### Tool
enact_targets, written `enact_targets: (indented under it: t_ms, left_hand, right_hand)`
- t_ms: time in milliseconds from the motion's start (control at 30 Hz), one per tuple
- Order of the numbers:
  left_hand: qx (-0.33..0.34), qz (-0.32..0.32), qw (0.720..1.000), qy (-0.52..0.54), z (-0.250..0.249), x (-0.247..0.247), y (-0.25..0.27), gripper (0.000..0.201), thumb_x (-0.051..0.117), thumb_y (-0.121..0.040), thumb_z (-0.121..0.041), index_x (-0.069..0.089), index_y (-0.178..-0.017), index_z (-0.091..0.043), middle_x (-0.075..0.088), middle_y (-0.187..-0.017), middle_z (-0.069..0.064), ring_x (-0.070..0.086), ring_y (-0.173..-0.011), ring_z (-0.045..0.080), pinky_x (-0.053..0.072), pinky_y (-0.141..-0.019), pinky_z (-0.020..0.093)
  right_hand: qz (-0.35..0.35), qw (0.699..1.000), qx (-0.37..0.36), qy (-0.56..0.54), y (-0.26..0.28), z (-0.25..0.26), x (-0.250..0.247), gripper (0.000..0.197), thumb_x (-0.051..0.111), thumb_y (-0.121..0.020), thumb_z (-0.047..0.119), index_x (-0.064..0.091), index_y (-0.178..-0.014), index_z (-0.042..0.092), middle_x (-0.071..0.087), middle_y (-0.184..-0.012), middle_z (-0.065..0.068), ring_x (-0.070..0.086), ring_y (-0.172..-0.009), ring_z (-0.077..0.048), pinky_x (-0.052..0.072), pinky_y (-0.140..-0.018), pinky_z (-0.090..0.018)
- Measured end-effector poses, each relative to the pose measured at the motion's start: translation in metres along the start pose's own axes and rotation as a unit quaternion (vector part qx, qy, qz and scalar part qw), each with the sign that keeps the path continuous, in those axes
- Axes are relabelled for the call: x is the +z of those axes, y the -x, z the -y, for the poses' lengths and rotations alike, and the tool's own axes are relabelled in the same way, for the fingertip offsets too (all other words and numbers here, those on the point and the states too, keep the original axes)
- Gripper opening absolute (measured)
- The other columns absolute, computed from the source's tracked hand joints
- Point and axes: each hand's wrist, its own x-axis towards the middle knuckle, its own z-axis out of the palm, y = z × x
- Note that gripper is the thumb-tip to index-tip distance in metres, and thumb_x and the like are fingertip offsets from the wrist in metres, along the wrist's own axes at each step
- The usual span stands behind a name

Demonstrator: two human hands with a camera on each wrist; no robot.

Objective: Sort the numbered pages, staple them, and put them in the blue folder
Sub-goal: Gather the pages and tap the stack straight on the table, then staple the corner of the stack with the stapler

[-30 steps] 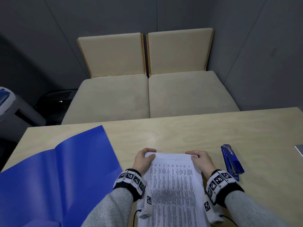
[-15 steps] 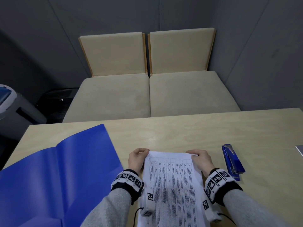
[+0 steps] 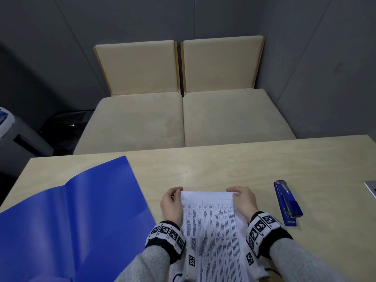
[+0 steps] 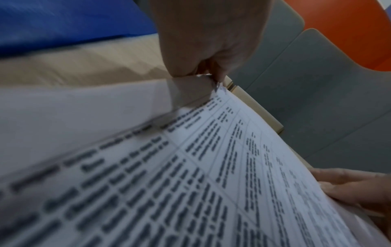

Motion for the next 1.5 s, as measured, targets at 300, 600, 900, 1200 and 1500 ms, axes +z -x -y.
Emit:
enact_targets:
  t_ms: [300, 600, 900, 1200, 1500]
  left_hand:
    - [-0.032, 0.010, 0.999, 0.038, 0.001, -0.006, -0.002, 0.017, 0.060, -0.089, -0.011, 0.070, -0.085, -0.023, 0.072, -0.084, -0.005, 0.067, -0.084, 0.012, 0.055, -0.084, 0.036]
    - [-0.016, -0.002, 0.999, 0.035, -0.002, -0.004, 0.003, 0.017, 0.059, -0.089, -0.010, 0.069, -0.087, -0.024, 0.071, -0.084, -0.004, 0.067, -0.085, 0.012, 0.055, -0.081, 0.034]
    - [0.002, -0.019, 1.000, 0.006, -0.005, -0.001, 0.006, 0.020, 0.055, -0.090, -0.008, 0.068, -0.090, -0.024, 0.067, -0.082, -0.009, 0.062, -0.081, 0.015, 0.050, -0.074, 0.031]
    - [0.000, -0.011, 1.000, 0.008, -0.005, -0.003, 0.006, 0.021, 0.054, -0.090, -0.009, 0.065, -0.093, -0.027, 0.067, -0.081, -0.006, 0.062, -0.079, 0.015, 0.050, -0.072, 0.031]
    - [-0.014, -0.011, 1.000, -0.004, -0.011, -0.010, 0.007, 0.020, 0.051, -0.093, -0.017, 0.063, -0.100, -0.031, 0.064, -0.081, -0.012, 0.056, -0.072, -0.001, 0.040, -0.058, 0.012]
  right_hand:
    - [-0.075, 0.979, -0.041, 0.187, 0.009, 0.014, -0.027, 0.029, 0.047, -0.092, 0.011, 0.055, -0.119, 0.018, 0.043, -0.125, -0.009, 0.045, -0.114, -0.026, 0.040, -0.096, -0.039]
    - [-0.095, 0.954, 0.172, 0.227, -0.026, -0.029, -0.095, 0.055, 0.063, -0.084, 0.018, 0.035, -0.128, 0.000, 0.039, -0.130, -0.025, 0.041, -0.119, -0.041, 0.041, -0.094, -0.046]
    - [-0.182, 0.965, 0.106, -0.158, -0.033, 0.032, -0.093, 0.055, 0.067, -0.083, 0.017, 0.033, -0.123, 0.003, 0.054, -0.111, -0.015, 0.056, -0.098, -0.030, 0.046, -0.089, -0.039]
    - [0.010, 0.973, 0.075, -0.218, -0.016, 0.124, 0.063, 0.032, 0.069, -0.075, 0.020, 0.051, -0.100, 0.013, 0.064, -0.100, -0.012, 0.063, -0.088, -0.028, 0.055, -0.083, -0.042]
    - [-0.044, 0.992, 0.018, -0.119, -0.014, 0.145, 0.079, 0.034, 0.058, -0.087, 0.020, 0.042, -0.113, 0.004, 0.055, -0.101, -0.011, 0.054, -0.086, -0.028, 0.044, -0.074, -0.033]
